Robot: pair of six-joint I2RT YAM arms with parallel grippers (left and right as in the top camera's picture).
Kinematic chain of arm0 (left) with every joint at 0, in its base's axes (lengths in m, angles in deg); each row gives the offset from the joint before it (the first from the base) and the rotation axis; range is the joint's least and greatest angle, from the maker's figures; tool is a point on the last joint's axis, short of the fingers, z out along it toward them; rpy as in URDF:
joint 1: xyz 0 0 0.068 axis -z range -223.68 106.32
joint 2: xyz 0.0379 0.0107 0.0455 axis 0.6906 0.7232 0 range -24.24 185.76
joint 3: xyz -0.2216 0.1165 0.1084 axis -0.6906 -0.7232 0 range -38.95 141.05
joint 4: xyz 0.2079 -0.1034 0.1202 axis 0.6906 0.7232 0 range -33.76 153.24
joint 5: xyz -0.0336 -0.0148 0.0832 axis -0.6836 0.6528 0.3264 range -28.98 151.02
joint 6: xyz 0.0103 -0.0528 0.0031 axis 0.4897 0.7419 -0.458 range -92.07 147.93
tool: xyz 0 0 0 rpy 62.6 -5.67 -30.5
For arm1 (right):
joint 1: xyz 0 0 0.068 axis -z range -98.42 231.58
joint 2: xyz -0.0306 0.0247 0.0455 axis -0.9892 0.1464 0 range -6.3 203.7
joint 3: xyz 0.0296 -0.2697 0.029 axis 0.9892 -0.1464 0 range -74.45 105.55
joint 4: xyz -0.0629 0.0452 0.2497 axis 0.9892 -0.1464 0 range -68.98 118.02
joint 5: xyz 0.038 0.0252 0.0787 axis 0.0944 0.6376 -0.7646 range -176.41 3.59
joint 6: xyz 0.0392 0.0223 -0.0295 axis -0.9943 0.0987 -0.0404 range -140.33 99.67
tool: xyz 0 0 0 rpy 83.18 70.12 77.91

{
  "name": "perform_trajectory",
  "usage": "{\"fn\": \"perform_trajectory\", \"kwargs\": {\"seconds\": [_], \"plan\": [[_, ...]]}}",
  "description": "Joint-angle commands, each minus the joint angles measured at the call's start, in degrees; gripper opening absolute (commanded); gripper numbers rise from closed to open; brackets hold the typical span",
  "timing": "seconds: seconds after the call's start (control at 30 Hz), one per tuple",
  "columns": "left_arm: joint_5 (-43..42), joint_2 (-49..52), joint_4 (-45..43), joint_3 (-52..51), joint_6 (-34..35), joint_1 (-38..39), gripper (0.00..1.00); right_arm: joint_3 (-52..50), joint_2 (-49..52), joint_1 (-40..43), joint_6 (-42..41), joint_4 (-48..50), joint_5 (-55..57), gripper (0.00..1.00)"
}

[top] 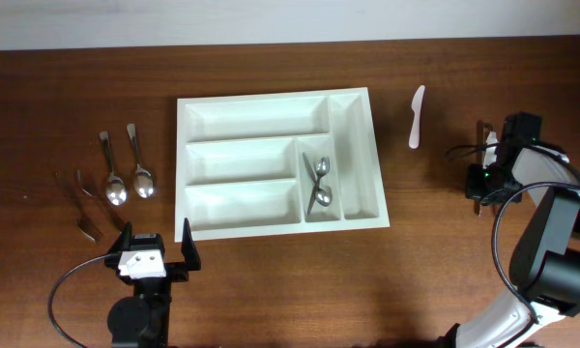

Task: Pack container
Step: 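Move the right gripper to the metal tongs and grasp them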

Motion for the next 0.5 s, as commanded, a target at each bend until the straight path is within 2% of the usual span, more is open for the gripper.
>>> {"fn": "perform_trajectory", "kwargs": {"seconds": [0.0,0.17,0.47], "plan": [[-0.20,-0.44,-0.15,-0.55,-1.11,-0.24,0.99,-1.73,0.24,-0.17,-0.68,-0.02,0.72,0.04],[-0.20,-0.44,-0.15,-0.55,-1.11,-0.24,0.99,-0.02,-0.26,-0.20,-1.77,-1.92,0.72,0.04],[-0.20,-0.44,-0.13,-0.55,-1.11,-0.24,0.99,11.98,-7.02,-2.58,-1.70,-10.84,-3.85,0.04]]}}
